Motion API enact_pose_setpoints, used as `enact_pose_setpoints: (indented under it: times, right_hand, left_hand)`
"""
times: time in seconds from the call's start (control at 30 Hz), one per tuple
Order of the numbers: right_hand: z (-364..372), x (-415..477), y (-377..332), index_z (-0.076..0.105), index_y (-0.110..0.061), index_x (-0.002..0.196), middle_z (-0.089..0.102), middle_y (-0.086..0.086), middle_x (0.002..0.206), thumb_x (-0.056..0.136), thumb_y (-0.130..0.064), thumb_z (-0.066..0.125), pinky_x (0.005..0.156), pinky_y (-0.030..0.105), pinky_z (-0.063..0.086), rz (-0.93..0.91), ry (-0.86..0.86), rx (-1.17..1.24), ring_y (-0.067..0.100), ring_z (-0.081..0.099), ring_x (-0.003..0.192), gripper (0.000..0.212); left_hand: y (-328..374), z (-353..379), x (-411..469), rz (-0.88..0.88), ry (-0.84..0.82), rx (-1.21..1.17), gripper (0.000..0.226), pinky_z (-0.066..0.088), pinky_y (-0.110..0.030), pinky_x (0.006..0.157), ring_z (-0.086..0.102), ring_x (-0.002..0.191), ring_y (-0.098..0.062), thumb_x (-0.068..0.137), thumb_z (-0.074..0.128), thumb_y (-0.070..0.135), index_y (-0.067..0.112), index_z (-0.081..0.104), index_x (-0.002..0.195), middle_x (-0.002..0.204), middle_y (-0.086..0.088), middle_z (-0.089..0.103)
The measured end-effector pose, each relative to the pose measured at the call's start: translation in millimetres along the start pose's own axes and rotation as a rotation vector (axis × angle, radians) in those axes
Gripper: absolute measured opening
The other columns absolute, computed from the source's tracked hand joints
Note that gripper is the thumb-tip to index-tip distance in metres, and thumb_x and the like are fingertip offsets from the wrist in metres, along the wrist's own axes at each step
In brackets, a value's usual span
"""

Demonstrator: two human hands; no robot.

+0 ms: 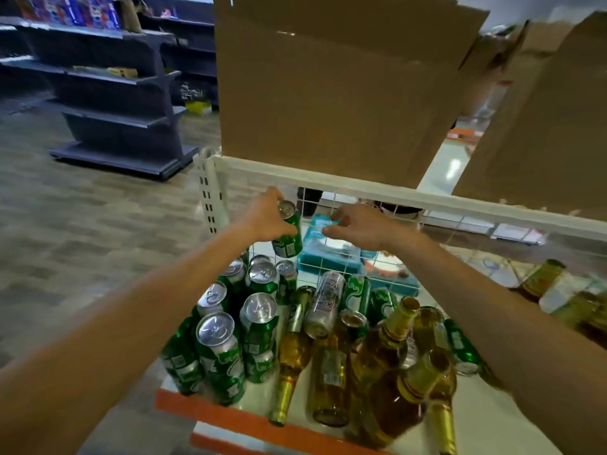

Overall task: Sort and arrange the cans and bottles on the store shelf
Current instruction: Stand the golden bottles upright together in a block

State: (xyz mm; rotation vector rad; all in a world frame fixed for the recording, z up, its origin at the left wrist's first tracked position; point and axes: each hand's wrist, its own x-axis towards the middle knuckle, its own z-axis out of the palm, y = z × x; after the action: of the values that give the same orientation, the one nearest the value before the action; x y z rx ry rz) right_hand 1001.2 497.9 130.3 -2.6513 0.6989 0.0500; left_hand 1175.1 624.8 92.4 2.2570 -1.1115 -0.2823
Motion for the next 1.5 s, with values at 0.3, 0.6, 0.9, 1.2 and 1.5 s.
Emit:
enact_pose_setpoints:
  times: [0.3, 0.6, 0.9, 1.2, 1.5]
  right_hand:
    - [10, 15, 7, 0.052, -0.012, 0.136, 0.059, 0.008, 0.132, 0.093, -0.051, 0.058, 0.100, 0.039, 0.045, -0.002, -0.023, 0.025, 0.024, 0.057, 0.115, 0.058]
    - [22, 25, 8, 0.053, -0.017, 0.134, 0.061, 0.005, 0.128, 0.091, -0.054, 0.060, 0.101, 0.043, 0.046, 0.017, -0.026, 0.012, 0.023, 0.058, 0.114, 0.057]
    - [24, 29, 9, 0.053, -0.016, 0.135, 0.062, 0.006, 0.129, 0.091, -0.052, 0.061, 0.102, 0.041, 0.046, 0.034, -0.024, 0.022, 0.023, 0.058, 0.114, 0.057]
    - [24, 26, 14, 0.052, -0.011, 0.138, 0.055, 0.007, 0.135, 0.094, -0.046, 0.060, 0.097, 0.032, 0.043, 0.038, -0.035, 0.014, 0.022, 0.056, 0.116, 0.057]
    - [5, 8, 50, 0.054, -0.014, 0.136, 0.060, 0.005, 0.132, 0.094, -0.053, 0.057, 0.086, 0.029, 0.041, 0.143, 0.013, -0.057, 0.020, 0.056, 0.106, 0.057]
  left_hand:
    - [-35, 18, 11, -0.097, -0.191, 0.361, 0.071, 0.033, -0.051, 0.109, 0.050, 0.123, -0.029, 0.070, 0.077, 0.042, 0.031, 0.051, 0.134, 0.133, -0.002, 0.058]
    - [-37, 18, 16, -0.149, -0.324, 0.562, 0.060, -0.010, -0.072, 0.109, 0.034, 0.136, -0.035, 0.078, 0.066, 0.055, 0.030, 0.055, 0.131, 0.131, 0.001, 0.058]
    - [-39, 7, 34, -0.111, -0.447, 0.459, 0.041, 0.030, -0.064, 0.107, 0.056, 0.084, -0.024, 0.070, 0.077, 0.051, 0.012, 0.064, 0.066, 0.071, 0.000, 0.060]
    - [-29, 7, 29, -0.144, -0.506, 0.561, 0.037, 0.034, -0.055, 0.100, 0.055, 0.084, -0.026, 0.076, 0.071, 0.047, 0.014, 0.057, 0.066, 0.091, -0.005, 0.065]
    - [28, 36, 15, 0.176, -0.111, 0.263, 0.029, 0.055, -0.039, 0.081, 0.066, 0.092, -0.027, 0.090, 0.059, 0.031, 0.008, 0.074, 0.097, 0.104, -0.012, 0.071]
